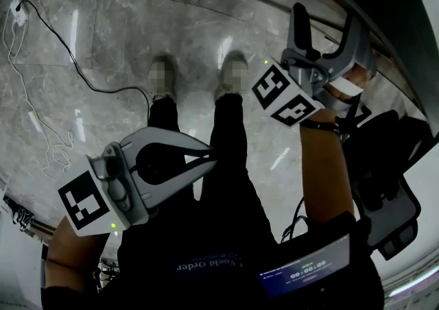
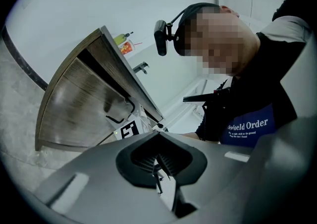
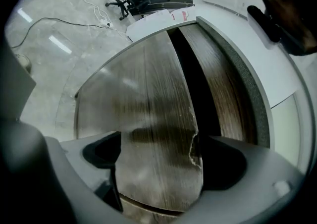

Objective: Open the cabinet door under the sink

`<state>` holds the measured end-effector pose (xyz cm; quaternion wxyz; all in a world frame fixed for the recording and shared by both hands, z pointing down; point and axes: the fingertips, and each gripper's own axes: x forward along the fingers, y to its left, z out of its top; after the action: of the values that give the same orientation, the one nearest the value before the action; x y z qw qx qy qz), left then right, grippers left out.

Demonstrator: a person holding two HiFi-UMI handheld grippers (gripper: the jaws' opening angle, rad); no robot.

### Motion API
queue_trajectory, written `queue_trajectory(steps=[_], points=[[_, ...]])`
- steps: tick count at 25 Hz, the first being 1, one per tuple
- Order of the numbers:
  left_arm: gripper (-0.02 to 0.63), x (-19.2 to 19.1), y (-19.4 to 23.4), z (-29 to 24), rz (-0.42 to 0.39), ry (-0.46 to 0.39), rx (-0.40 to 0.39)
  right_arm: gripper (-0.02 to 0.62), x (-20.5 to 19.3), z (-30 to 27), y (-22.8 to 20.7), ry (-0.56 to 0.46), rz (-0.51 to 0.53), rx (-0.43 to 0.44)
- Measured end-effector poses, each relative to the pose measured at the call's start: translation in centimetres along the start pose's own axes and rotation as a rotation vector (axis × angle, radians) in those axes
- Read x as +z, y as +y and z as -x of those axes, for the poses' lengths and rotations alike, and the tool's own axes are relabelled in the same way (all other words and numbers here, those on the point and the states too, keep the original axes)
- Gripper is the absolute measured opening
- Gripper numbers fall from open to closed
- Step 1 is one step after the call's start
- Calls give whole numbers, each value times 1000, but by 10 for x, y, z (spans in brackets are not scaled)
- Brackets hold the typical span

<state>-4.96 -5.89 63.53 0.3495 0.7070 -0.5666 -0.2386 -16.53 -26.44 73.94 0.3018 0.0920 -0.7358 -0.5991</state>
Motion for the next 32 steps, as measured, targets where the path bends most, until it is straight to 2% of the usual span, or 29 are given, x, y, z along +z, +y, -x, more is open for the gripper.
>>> queue_trajectory(steps=[6,11,13,19,23,29,30,32], points=[[0,11,-1,0,9,-2,5,491,-1,20,15,-32,43,310],[0,22,-6,1,3,-12,7,480,1,38,22,-35,-18,538],[0,23,-9,1,-3,-16,8,460,2,44,27,-31,-47,602],[0,55,-30,19,9,-48,12,346,12,86,12,-35,-141,806],[0,67,-34,33,-7,-60,10,297,19,105,17,0,-292,895],[0,88,-44,68,-16,-48,-29,233,21,95,12,94,-536,1014],[0,90,-46,73,-19,-38,-38,221,20,92,11,104,-552,1032],[0,96,-50,82,-29,-15,-54,212,17,88,18,141,-515,1081]])
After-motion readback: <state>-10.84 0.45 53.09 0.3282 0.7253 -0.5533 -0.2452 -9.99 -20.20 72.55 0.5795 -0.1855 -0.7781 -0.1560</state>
